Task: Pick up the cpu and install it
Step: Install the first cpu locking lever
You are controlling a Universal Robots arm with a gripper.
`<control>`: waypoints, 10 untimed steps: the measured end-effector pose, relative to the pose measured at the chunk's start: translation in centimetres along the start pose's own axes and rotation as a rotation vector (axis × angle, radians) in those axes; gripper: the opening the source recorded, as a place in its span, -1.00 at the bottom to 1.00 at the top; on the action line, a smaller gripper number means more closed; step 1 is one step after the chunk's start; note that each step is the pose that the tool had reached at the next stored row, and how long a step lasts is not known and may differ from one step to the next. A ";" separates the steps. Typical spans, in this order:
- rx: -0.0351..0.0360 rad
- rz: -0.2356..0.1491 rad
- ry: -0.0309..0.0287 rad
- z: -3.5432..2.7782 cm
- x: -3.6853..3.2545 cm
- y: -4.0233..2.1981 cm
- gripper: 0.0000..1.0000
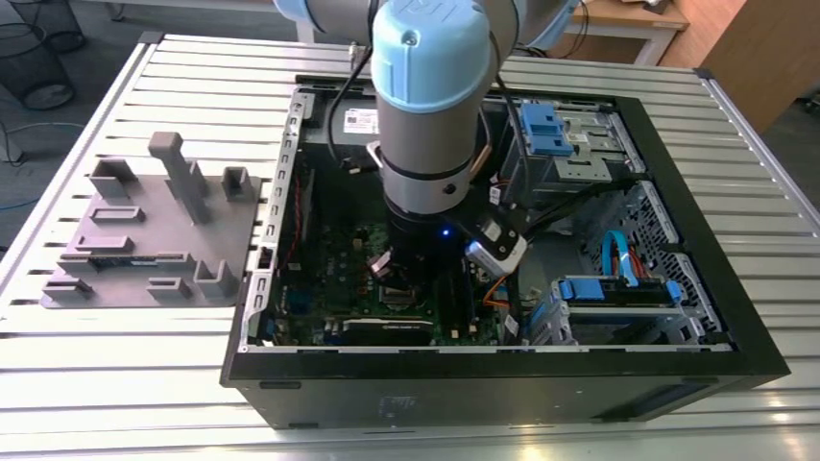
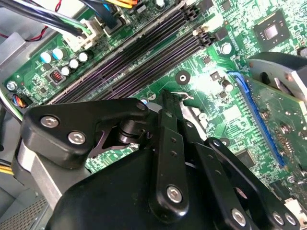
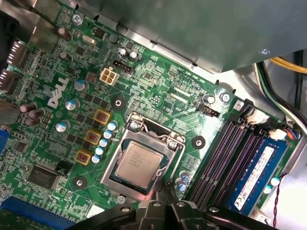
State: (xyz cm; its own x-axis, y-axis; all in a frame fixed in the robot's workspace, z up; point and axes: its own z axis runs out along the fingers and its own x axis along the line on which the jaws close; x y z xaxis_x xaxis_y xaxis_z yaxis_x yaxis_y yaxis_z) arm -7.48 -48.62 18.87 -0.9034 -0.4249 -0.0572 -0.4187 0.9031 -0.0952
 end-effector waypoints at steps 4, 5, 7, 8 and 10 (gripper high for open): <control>-0.0006 0.000 -0.0009 0.21 -0.14 -0.06 -0.79; -0.0009 0.000 -0.0011 0.26 -0.17 -0.08 -0.79; -0.0008 0.000 -0.0009 0.27 -0.17 -0.08 -0.79; -0.0007 0.000 -0.0007 0.27 -0.17 -0.08 -0.79; -0.0014 0.000 -0.0012 0.26 -0.13 -0.08 -0.79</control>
State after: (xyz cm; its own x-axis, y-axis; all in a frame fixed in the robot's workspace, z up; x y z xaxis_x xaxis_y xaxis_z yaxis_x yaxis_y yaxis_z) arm -7.30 -48.66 18.62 -0.9034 -0.4248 -0.0584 -0.4187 0.9033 -0.0938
